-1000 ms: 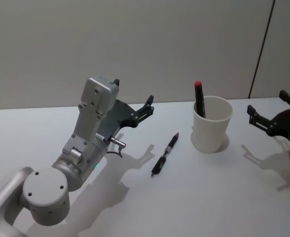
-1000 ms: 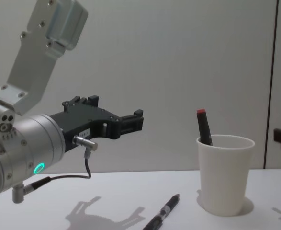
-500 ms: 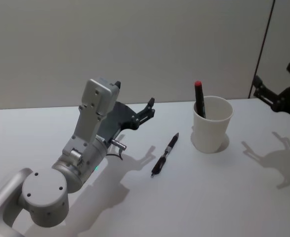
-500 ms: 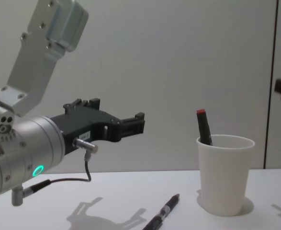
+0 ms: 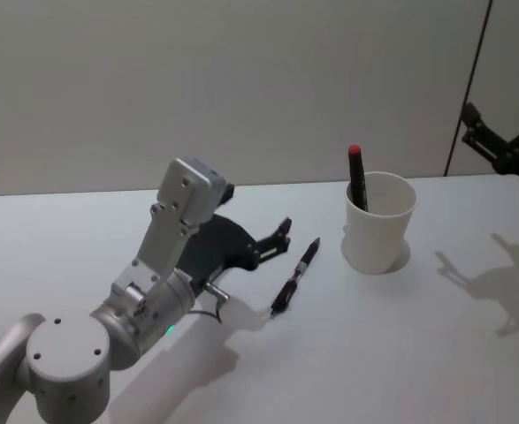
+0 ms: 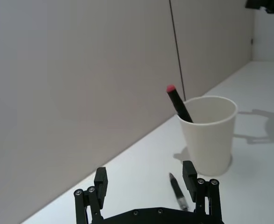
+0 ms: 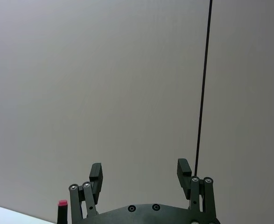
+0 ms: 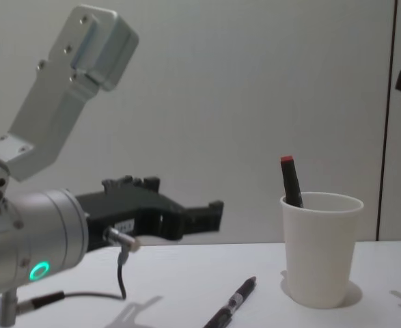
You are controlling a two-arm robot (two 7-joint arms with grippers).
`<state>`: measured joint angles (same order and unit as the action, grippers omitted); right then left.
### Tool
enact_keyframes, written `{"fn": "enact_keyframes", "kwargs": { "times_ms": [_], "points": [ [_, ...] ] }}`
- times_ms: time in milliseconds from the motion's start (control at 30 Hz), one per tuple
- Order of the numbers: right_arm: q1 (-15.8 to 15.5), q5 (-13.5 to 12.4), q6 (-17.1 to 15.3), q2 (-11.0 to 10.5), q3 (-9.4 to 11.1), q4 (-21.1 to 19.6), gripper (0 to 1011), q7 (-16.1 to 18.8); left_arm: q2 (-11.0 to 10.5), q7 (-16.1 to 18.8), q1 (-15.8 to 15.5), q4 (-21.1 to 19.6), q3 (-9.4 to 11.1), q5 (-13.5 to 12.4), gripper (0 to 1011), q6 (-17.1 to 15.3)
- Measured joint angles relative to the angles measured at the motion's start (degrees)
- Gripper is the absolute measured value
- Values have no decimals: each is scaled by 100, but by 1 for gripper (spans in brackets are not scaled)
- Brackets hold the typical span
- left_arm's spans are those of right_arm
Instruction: Place the pen into the pen holder.
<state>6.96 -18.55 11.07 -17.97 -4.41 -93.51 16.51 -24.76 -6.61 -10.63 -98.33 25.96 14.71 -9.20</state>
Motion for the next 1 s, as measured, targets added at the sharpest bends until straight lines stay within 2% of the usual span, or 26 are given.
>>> {"fn": "enact_keyframes", "kwargs": {
  "times_ms": [167,400,800,1000],
  "points": [
    [17,-48,46,10,4,-17,1002,-6,-71,-131,150,-245,63,55,1001,-326],
    [30,-83,86,17,8,-28,1002,-11,-23,-65,244,-337,149,39,1001,-492],
    [40,-112,118,24,8,-38,1002,-17,296,155,222,-131,340,-347,1001,-589],
    [42,-117,125,26,8,-41,1002,-17,374,171,206,-8,382,-467,1001,-629]
  ]
}}
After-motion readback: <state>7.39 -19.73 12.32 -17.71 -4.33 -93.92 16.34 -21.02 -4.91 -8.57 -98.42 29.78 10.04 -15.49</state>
